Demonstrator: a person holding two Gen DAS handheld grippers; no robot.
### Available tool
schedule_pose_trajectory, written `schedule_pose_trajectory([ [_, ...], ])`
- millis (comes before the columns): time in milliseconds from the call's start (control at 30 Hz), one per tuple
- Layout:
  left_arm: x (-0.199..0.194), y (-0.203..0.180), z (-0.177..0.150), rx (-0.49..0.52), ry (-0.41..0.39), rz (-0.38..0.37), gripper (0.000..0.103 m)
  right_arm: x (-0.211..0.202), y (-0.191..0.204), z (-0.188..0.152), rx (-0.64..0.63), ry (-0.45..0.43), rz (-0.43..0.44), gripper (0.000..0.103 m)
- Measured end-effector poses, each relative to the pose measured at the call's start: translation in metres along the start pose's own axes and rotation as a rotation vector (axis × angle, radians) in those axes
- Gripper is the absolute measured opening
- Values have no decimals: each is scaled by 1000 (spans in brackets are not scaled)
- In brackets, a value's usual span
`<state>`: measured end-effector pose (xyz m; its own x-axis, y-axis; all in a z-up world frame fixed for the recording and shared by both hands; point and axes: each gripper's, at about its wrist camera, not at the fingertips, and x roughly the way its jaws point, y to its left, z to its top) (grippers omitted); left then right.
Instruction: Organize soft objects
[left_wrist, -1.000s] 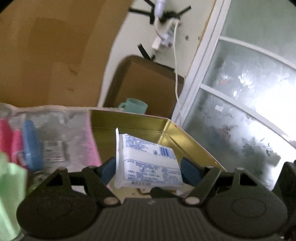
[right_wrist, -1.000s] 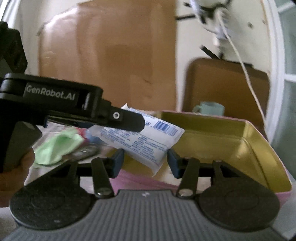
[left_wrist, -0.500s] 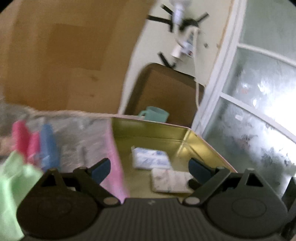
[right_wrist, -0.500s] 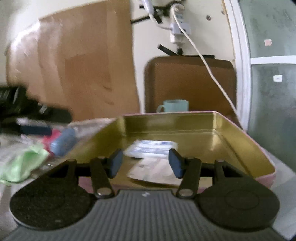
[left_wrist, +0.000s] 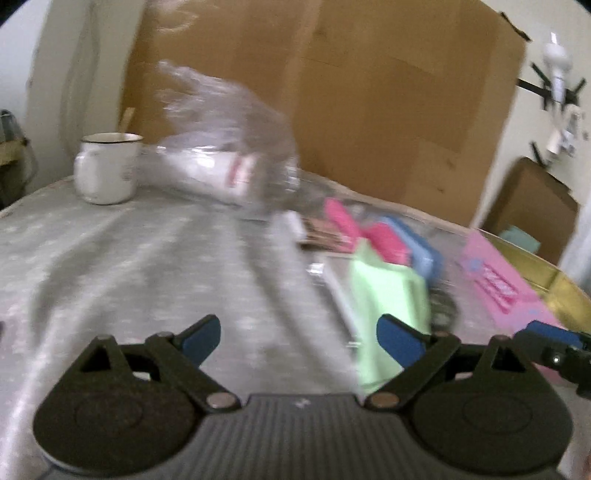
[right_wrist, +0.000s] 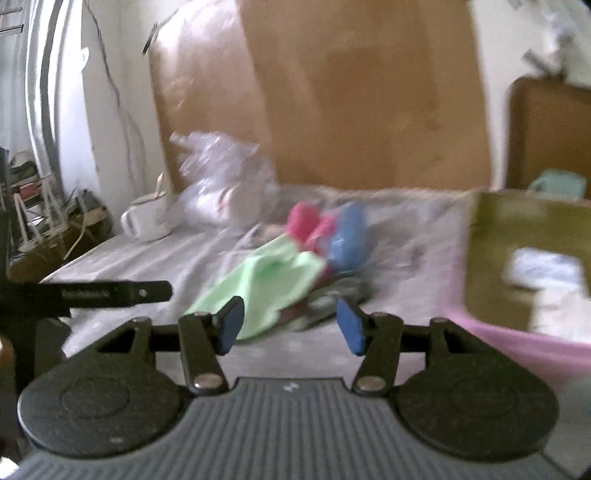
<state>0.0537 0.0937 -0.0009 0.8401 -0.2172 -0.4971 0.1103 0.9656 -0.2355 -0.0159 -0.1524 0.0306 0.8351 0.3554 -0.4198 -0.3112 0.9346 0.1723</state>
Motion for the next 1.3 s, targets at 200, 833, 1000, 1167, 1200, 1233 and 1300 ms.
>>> schedule_pose_trajectory([
  [200,-1,17,-1,-89,-34,-40,92,64,26,14,-56,53,-17,63],
  [833,-8,9,-2,-44,-58,-65,99,-70,4,-51,-86,24,-65,5],
  [1000,-7,-10,-4,-1,-16,-94,99,-107,-23,-80,-1,40,-189,8],
  [1167,-10,-46,-10,-17,97,-260,99,-126,-38,-87,53,14,-227,48],
  [1200,-11,-58,-10,-8,133,-313,99,-132,-39,-87,56,-7,-228,54],
  [1233,-12,-67,-11,-3,163,-361,99,-137,-39,-86,54,-31,-218,64],
  [1300,-13,-88,-13,10,240,-474,99,-142,-37,-86,33,-57,-182,72],
])
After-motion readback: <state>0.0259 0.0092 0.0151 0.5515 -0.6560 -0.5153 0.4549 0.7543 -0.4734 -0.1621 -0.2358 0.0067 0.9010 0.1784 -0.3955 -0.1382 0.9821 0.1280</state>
